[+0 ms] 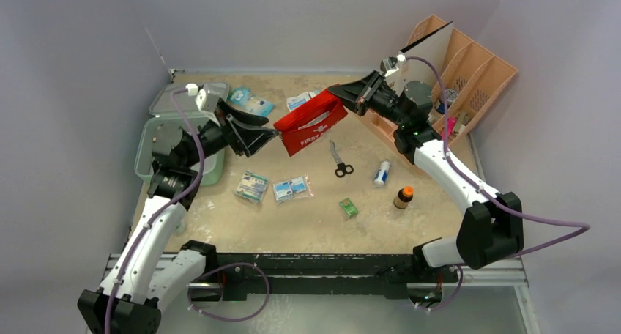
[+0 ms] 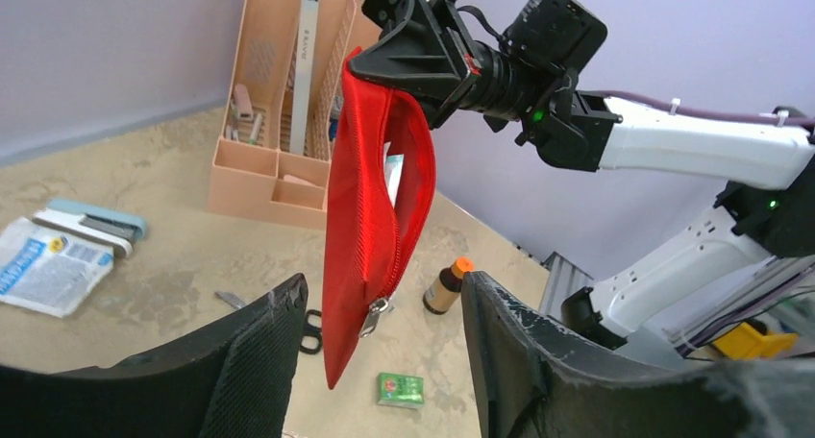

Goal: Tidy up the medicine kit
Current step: Adjust the medicine pouch.

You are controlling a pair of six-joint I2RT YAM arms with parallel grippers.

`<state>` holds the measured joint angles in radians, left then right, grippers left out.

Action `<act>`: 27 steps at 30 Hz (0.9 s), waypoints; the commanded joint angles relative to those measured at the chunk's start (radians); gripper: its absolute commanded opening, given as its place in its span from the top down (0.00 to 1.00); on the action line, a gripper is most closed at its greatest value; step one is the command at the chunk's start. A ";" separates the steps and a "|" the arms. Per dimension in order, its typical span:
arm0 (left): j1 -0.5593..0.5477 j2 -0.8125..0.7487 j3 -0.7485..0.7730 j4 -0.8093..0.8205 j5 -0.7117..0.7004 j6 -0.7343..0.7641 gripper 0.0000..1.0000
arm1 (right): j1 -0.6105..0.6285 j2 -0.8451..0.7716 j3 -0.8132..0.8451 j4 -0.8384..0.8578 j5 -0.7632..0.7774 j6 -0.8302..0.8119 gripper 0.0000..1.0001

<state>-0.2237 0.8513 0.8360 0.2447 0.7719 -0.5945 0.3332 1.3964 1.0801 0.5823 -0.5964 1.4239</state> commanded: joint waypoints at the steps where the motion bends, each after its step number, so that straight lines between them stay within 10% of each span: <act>1: -0.003 0.067 0.114 -0.119 0.006 -0.068 0.44 | -0.003 -0.016 0.015 0.053 -0.031 -0.014 1.00; 27: -0.003 0.166 0.084 -0.039 0.120 -0.141 0.89 | -0.003 0.014 -0.037 0.150 -0.027 0.044 1.00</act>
<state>-0.2237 1.0142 0.9325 0.1528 0.8635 -0.7250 0.3332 1.4147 1.0443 0.6617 -0.5983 1.4483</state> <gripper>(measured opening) 0.136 0.025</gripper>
